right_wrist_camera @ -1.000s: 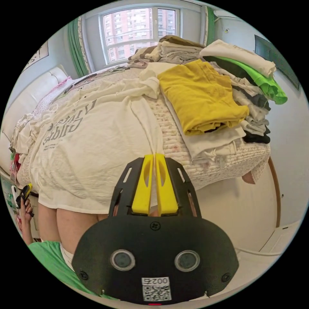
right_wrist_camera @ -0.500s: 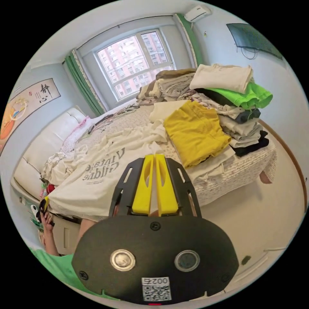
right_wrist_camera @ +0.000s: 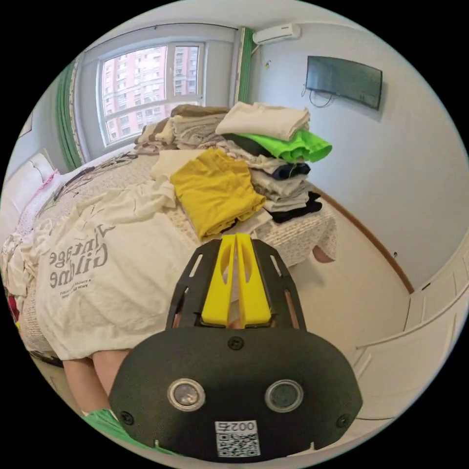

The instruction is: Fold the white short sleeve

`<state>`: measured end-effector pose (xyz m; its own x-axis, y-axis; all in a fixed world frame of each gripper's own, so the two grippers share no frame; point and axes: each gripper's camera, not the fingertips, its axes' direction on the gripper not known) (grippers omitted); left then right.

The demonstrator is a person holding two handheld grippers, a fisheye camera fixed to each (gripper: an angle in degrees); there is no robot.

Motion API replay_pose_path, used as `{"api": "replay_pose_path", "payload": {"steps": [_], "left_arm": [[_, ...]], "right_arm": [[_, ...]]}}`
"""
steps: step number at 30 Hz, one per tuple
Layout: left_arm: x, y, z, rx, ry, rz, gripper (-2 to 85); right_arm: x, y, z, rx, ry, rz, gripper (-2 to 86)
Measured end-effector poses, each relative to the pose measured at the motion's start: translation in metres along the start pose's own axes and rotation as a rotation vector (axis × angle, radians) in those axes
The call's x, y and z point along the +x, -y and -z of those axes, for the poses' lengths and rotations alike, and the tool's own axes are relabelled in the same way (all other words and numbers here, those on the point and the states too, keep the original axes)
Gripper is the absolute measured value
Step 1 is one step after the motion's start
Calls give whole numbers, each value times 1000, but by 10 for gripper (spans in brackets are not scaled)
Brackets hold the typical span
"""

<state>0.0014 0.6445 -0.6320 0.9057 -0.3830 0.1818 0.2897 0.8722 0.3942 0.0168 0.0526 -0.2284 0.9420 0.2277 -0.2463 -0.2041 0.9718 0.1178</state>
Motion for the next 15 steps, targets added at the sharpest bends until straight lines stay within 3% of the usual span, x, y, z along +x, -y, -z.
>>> {"api": "replay_pose_path", "payload": {"steps": [7, 15], "left_arm": [[97, 69, -92, -6, 64, -245, 33], [154, 194, -303, -190, 317, -592, 68]], "right_arm": [[-128, 34, -26, 86, 203, 257, 53], [-257, 137, -188, 51, 232, 405, 91]]}}
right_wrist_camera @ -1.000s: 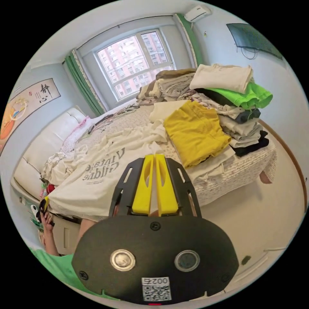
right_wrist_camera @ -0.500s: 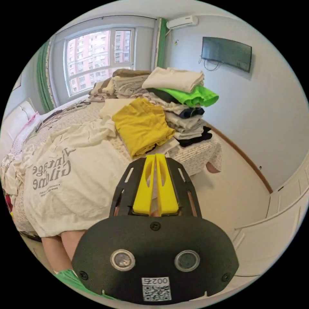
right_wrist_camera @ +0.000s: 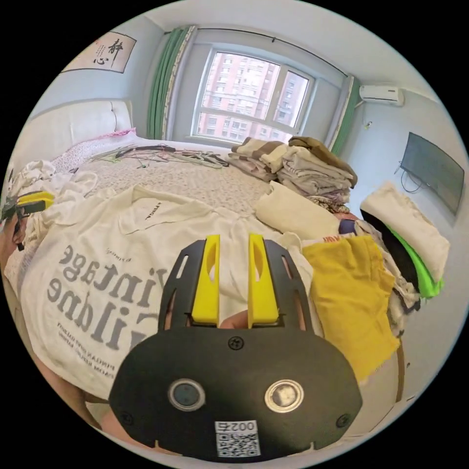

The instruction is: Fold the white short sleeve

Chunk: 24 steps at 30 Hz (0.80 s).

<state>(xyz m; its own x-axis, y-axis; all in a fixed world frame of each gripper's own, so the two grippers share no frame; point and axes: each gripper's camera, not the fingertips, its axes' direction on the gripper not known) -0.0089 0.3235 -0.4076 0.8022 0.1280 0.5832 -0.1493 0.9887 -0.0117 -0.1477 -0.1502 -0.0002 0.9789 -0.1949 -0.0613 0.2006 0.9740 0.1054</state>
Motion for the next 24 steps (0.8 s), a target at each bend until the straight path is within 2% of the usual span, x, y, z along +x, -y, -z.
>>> {"api": "replay_pose_path", "payload": {"steps": [5, 7, 10, 15, 20, 24], "left_arm": [[6, 114, -134, -192, -72, -243, 71], [11, 132, -168, -266, -162, -263, 70], [23, 144, -203, -342, -184, -269, 61], [9, 165, -182, -324, -152, -72, -1], [-2, 216, -99, -270, -123, 48, -9], [-6, 268, -25, -234, -110, 64, -10]], "right_arm": [[14, 66, -100, -128, 39, 17, 107], [17, 75, -129, -185, 42, 36, 108], [29, 76, -181, -347, 105, 0, 88], [52, 96, -173, -307, 155, -107, 9], [59, 155, -121, -187, 155, -111, -5], [82, 224, -92, -201, 196, -152, -7]]}}
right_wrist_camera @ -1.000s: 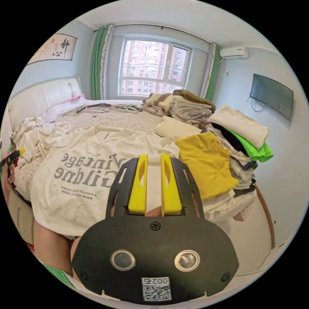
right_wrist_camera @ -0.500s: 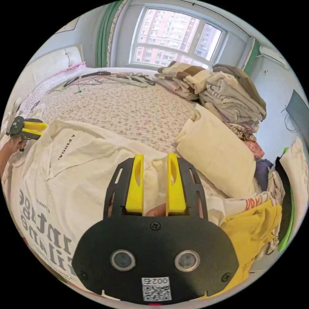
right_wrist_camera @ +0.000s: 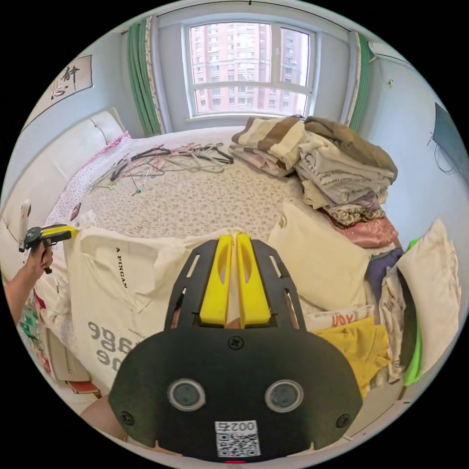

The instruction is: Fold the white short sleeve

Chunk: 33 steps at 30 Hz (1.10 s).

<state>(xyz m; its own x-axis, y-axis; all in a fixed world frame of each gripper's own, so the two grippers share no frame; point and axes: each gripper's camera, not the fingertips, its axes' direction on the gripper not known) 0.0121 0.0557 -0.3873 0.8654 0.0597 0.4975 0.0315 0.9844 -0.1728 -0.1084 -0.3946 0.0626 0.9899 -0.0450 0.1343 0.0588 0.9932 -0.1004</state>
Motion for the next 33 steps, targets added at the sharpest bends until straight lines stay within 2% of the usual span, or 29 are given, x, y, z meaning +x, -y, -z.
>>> {"api": "replay_pose_path", "payload": {"steps": [5, 8, 12, 14, 17, 20, 25, 27, 29, 31, 33], "left_arm": [[-12, 84, 92, -2, 55, -7, -10], [-42, 144, 114, 35, 103, 62, -10], [-100, 233, 94, 62, 69, 171, -9], [-144, 284, 53, 3, 3, 303, -7], [-181, 303, 17, -14, -31, 478, 4], [-200, 279, 2, 31, 36, 557, -8], [-201, 179, 1, -28, 170, 419, -13], [-196, 116, 8, -47, 101, 383, -11], [-192, 25, 18, -76, -122, 418, 2], [-187, -36, 25, -84, -267, 500, 15], [-179, -76, 30, -134, -291, 569, 23]], "right_arm": [[4, 94, 30, 21, 79, -19, -7], [-8, 165, 15, 25, 82, -17, -6], [-21, 271, -63, -34, 30, -51, 9], [-23, 302, -97, -78, -44, -93, 29], [-24, 308, -118, 2, -49, -212, 58], [-22, 275, -140, -19, -39, -187, 89], [0, 141, -162, -210, -90, -120, 107], [20, 57, -156, -313, -119, -160, 105], [32, -1, -145, -379, -145, -209, 102], [43, -46, -133, -434, -153, -281, 102], [52, -78, -123, -473, -178, -327, 106]]}}
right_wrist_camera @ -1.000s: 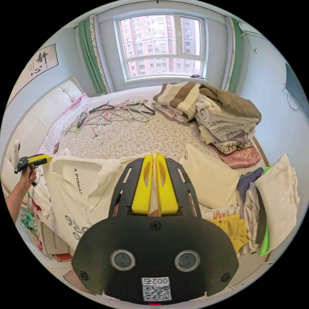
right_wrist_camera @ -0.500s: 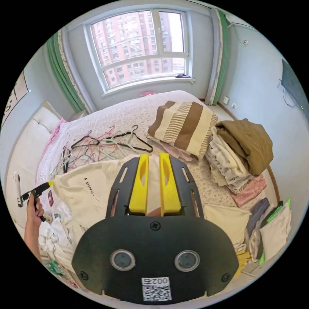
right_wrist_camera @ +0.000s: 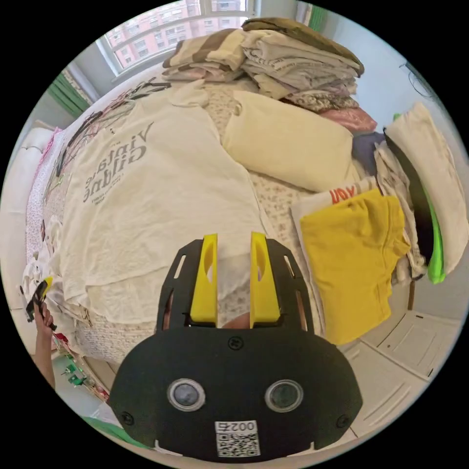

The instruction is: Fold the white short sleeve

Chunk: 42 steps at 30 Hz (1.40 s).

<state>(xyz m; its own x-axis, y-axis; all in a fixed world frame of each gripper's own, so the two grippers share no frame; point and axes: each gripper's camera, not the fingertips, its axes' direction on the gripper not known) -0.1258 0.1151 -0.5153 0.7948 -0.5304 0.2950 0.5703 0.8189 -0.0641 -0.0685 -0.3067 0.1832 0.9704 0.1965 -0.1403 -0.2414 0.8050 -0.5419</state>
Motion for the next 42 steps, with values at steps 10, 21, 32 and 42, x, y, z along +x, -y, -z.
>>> {"api": "replay_pose_path", "payload": {"steps": [10, 21, 32, 42], "left_arm": [[10, 8, -17, 1, 58, 108, 64], [13, 25, -35, -61, 242, 274, 4], [19, 33, -1, -40, 344, 281, 109], [2, 47, -8, -62, 415, 301, 31]], "right_arm": [[7, 18, -32, -47, -69, 67, 124], [13, 46, -79, -91, -52, 155, 120], [11, 45, -57, -48, -48, 183, 98], [-3, 30, -69, -69, -33, 108, 6]]}}
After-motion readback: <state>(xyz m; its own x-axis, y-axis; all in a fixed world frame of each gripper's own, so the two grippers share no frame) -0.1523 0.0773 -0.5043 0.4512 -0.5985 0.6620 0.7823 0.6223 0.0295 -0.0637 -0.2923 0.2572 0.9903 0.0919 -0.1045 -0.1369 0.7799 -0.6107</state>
